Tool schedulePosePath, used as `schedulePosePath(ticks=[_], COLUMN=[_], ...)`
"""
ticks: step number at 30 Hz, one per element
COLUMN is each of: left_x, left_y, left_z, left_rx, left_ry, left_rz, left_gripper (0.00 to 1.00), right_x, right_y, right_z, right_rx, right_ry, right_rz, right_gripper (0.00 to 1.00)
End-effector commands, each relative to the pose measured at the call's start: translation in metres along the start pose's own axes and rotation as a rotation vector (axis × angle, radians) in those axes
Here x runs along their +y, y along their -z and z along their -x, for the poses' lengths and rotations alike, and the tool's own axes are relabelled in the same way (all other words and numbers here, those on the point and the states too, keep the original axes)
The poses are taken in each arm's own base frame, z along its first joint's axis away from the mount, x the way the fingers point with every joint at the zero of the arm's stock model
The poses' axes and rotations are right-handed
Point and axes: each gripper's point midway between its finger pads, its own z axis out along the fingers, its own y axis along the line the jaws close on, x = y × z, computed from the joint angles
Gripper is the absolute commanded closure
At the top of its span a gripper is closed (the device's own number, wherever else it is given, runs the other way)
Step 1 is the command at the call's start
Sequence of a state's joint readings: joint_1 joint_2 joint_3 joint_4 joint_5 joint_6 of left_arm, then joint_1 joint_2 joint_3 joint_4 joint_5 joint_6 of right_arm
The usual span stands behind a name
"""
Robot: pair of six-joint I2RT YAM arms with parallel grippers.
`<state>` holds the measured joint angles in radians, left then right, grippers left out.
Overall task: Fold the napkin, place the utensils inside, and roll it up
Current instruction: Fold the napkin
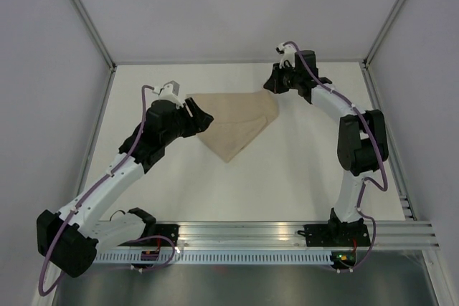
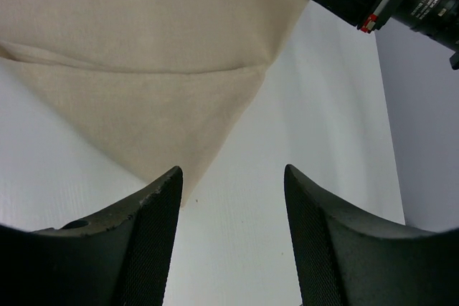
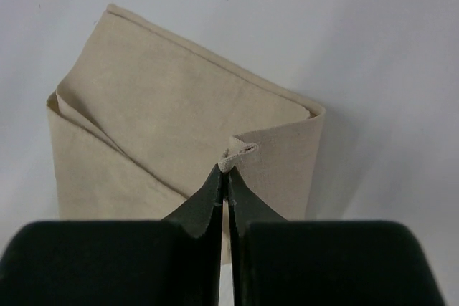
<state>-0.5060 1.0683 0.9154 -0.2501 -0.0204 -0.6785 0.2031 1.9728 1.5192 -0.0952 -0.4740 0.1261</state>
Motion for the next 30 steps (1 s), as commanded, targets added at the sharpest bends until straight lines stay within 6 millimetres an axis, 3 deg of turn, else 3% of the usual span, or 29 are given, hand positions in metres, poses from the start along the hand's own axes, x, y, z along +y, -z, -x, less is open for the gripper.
schedulePosePath(ticks=[1,5,10,11,16,22,27,30], left_x=[-0.013,0.001,0.007,0.009,0.012,0.01,0.011,0.009], left_y=[0.002,-0.007,-0.009,-0.011,-0.014,-0.013,-0.01,-0.008], left_z=[-0.01,-0.037,-0.051,-0.055,-0.068,-0.068,-0.067,-0.063], left_rx=[0.007,0.05,0.067,0.075,0.105,0.092,0.086,0.073], left_ry=[0.082,0.128,0.162,0.166,0.183,0.188,0.194,0.194], left_rz=[-0.094,-0.092,-0.098,-0.096,-0.092,-0.111,-0.11,-0.115], left_gripper=[0.37,0.44,0.52,0.53,0.6,0.62,0.62,0.62], right_x=[0.019,0.039,0.073,0.087,0.113,0.144,0.157,0.161], right_y=[0.014,0.015,0.022,0.024,0.029,0.034,0.035,0.032], right_z=[0.014,0.01,0.002,0.002,-0.003,-0.008,-0.034,-0.06], right_rx=[-0.031,-0.009,0.002,-0.003,0.0,0.004,0.06,0.101], right_ry=[0.154,0.243,0.368,0.397,0.512,0.641,0.731,0.797], right_rz=[-0.02,-0.007,-0.008,0.004,-0.009,-0.005,0.023,0.021], right_gripper=[0.94,0.95,0.95,0.95,0.95,0.95,0.95,0.95])
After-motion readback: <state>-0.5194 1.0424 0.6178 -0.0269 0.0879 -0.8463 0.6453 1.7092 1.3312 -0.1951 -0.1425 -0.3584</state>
